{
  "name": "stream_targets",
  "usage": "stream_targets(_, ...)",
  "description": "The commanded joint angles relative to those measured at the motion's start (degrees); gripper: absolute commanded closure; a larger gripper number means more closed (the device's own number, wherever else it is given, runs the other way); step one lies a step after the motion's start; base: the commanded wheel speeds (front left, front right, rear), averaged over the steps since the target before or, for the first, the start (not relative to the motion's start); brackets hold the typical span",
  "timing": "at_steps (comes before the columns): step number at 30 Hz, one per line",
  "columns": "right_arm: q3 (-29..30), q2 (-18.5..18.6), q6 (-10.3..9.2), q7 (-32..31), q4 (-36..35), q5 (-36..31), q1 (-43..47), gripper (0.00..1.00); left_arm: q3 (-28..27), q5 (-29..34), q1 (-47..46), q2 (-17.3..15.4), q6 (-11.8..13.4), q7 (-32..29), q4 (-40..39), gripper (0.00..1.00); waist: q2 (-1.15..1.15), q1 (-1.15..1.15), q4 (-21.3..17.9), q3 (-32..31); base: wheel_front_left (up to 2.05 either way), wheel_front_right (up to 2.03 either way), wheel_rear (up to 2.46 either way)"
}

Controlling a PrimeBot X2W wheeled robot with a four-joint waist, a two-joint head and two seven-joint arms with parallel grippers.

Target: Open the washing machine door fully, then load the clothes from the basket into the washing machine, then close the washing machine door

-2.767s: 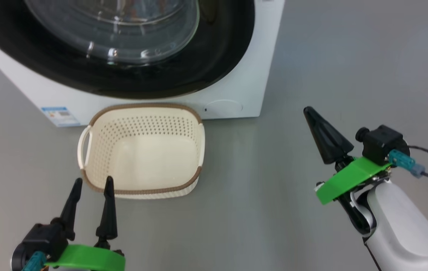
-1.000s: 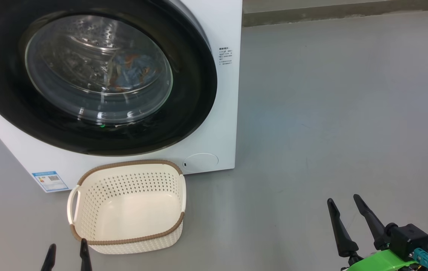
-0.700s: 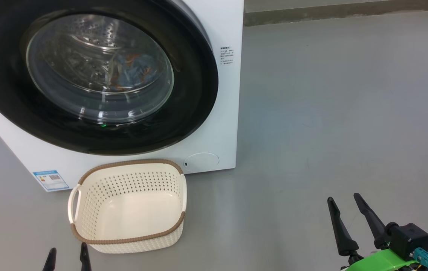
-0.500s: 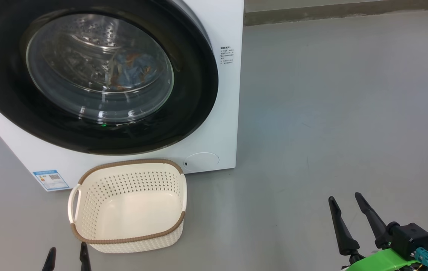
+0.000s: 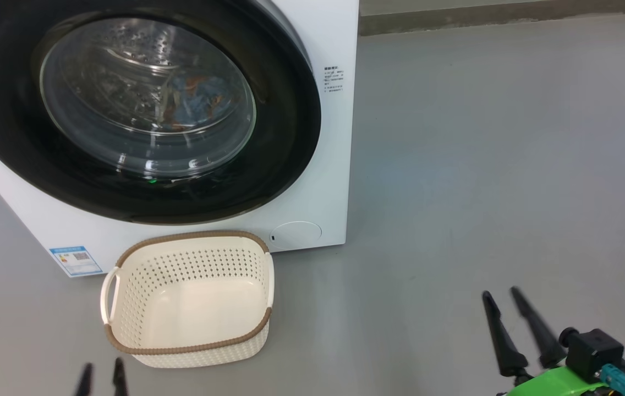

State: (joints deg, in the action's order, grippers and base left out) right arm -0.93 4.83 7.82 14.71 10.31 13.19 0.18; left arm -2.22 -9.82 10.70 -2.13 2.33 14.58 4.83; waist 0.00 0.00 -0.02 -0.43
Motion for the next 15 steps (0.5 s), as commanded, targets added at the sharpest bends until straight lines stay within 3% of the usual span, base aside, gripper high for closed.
stream_targets(1, -0.03, -0.03, 0.0, -0.03, 0.31, 0.1, 0.01, 1.0, 0.01, -0.1, -0.06, 0.06, -0.02, -0.07, 0.34, 1.0, 0.0, 0.0, 0.0, 0.0, 0.0, 0.0, 0.0)
stream_targets(9, 0.24, -0.12, -0.02, -1.18, 1.1, 4.65, -0.19, 1.0, -0.36, -4.73, -1.12, 0.19, -0.57, -1.47, 1.69, 1.0, 0.0, 0.12, 0.0, -0.1, 0.0, 0.0, 0.0)
stream_targets(15, 0.54, -0.16, -0.03, -2.15, 1.3, 8.5, -0.56, 1.0, -0.44, -8.71, -1.86, 0.15, -1.04, -2.35, 2.0, 1.0, 0.0, 0.0, 0.0, 0.05, 0.0, 0.0, 0.0)
